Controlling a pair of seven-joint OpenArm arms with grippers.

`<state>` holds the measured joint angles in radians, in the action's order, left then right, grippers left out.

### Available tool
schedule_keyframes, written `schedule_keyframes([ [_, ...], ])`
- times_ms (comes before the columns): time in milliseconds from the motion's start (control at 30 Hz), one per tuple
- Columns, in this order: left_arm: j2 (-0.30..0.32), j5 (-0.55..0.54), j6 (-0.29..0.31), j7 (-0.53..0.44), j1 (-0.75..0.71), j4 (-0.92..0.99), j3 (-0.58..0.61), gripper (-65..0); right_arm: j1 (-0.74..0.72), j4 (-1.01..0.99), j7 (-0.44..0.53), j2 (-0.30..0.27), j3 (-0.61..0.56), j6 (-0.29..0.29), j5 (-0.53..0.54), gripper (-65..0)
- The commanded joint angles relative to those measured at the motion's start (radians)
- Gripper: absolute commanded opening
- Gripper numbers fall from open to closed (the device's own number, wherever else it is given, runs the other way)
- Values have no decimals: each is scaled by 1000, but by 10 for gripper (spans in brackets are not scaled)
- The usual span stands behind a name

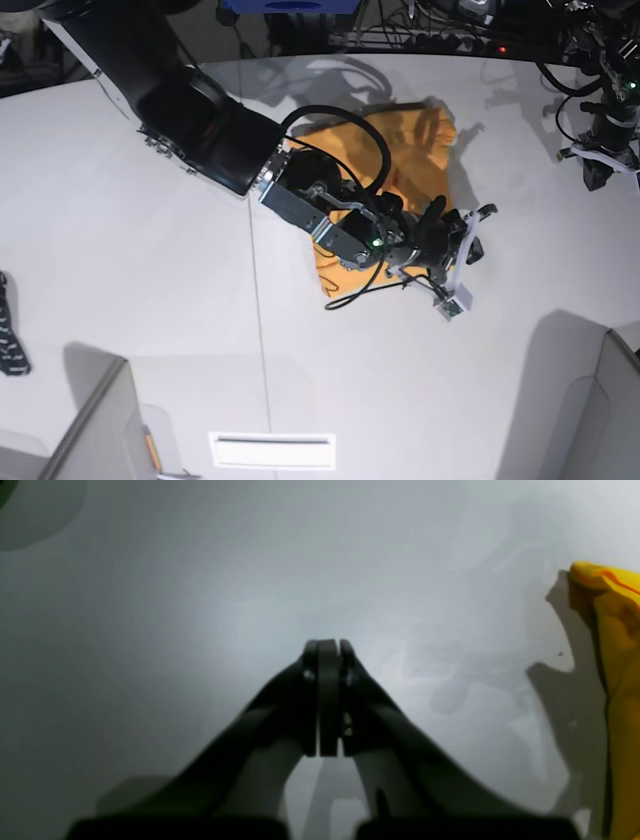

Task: Fold the T-shirt properly
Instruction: 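Lay the folded end down, release, and withdraw the right gripper, then grasp the folded shirt's edge with the left gripper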

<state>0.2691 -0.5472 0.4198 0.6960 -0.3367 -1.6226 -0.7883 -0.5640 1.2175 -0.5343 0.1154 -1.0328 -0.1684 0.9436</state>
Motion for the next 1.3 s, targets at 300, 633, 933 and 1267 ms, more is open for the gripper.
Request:
schedule_keyframes([
  [300, -44, -9, 8, -22, -38, -167, 155, -650, 195, 344, -13, -239, 357, 3, 16, -650],
  [633, -127, -15, 8, -22, -45, -292, 323, -634, 503, 600, -13, -486, 652, 3, 15, -650],
  [933, -23, -534, 8, 34, -62, -161, 326, 0, 657, 606, -11, -546, 727, 3, 15, -650],
  [1267, -70, -362, 4, 147, 8, -74, 327, 0, 661, 608, -11, -535, 722, 3, 13, -650],
])
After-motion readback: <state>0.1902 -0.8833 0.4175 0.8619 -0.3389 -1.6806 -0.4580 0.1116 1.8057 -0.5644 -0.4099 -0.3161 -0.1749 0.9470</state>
